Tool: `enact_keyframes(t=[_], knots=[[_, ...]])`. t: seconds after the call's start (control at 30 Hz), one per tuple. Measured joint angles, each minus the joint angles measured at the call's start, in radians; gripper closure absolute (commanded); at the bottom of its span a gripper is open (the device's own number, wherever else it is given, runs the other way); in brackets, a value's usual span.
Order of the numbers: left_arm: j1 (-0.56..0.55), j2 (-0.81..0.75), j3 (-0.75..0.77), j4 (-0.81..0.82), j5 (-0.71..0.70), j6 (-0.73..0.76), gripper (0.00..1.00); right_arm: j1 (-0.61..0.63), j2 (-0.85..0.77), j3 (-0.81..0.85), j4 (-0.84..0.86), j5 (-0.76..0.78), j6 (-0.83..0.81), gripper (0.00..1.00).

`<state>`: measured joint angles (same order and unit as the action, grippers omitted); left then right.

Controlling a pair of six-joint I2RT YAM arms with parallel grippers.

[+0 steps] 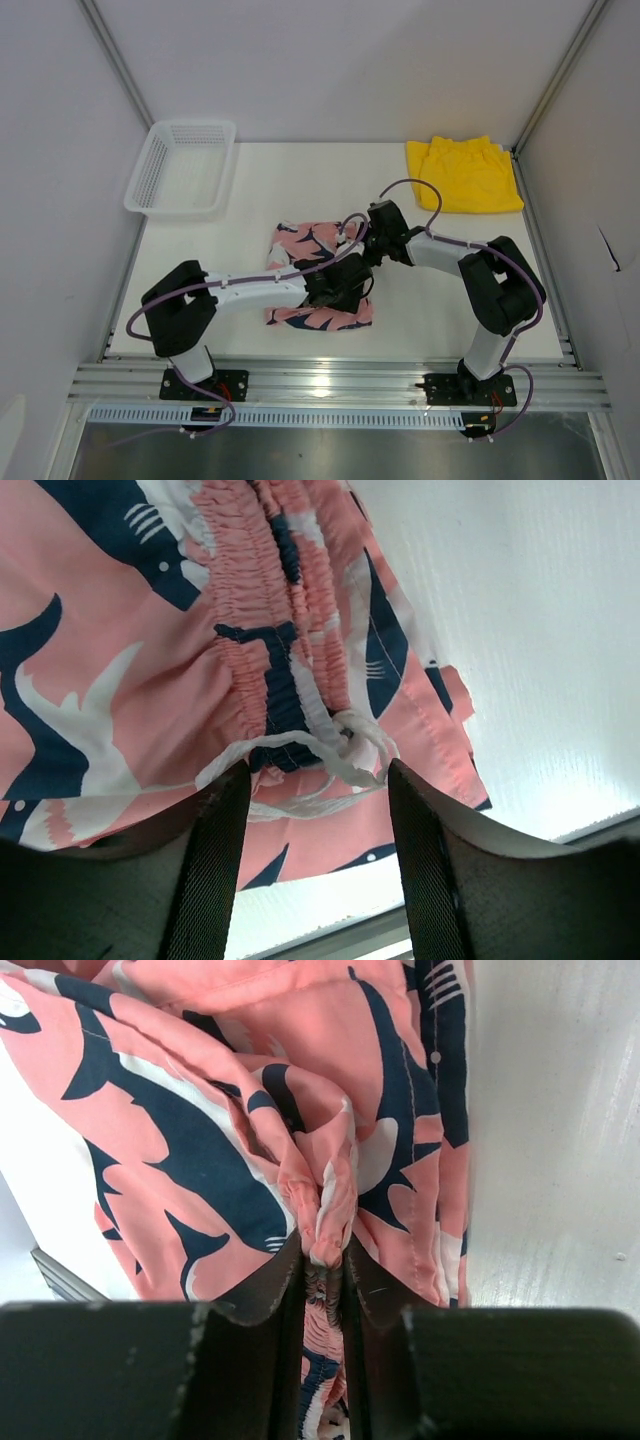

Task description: Fold and stack the shorts

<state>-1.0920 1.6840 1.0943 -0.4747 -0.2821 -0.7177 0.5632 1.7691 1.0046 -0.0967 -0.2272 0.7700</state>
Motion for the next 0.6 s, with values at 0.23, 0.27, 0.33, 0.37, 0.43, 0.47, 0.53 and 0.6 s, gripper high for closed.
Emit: enact_keyframes(t=[0.23, 0.27, 0.33, 0.37, 0.43, 0.47, 0.53, 0.6], knots=[[-0.059, -0.150, -0.031, -0.028, -0.041, 0.000, 0.38, -0.010, 0.000, 0.000, 0.016, -0.039, -0.015, 0.99], [-0.075, -0.178, -0.031, -0.034, -0.055, 0.000, 0.38, -0.012, 0.000, 0.000, 0.018, -0.047, -0.020, 1.00], [-0.103, -0.216, -0.031, -0.039, -0.079, 0.000, 0.39, -0.016, 0.000, 0.000, 0.020, -0.062, -0.027, 1.00], [-0.119, -0.231, -0.036, -0.034, -0.089, 0.001, 0.39, -0.018, 0.000, 0.001, 0.020, -0.072, -0.031, 1.00], [-0.141, -0.243, -0.054, -0.021, -0.100, 0.002, 0.41, -0.023, 0.000, 0.006, 0.019, -0.090, -0.039, 1.00], [-0.150, -0.243, -0.065, -0.014, -0.101, 0.005, 0.42, -0.024, 0.000, 0.009, 0.019, -0.097, -0.042, 1.00], [-0.164, -0.234, -0.085, -0.005, -0.101, 0.013, 0.45, -0.027, 0.000, 0.021, 0.019, -0.113, -0.049, 1.00], [-0.178, -0.212, -0.092, 0.004, -0.105, 0.027, 0.48, -0.029, 0.000, 0.035, 0.019, -0.128, -0.057, 1.00]])
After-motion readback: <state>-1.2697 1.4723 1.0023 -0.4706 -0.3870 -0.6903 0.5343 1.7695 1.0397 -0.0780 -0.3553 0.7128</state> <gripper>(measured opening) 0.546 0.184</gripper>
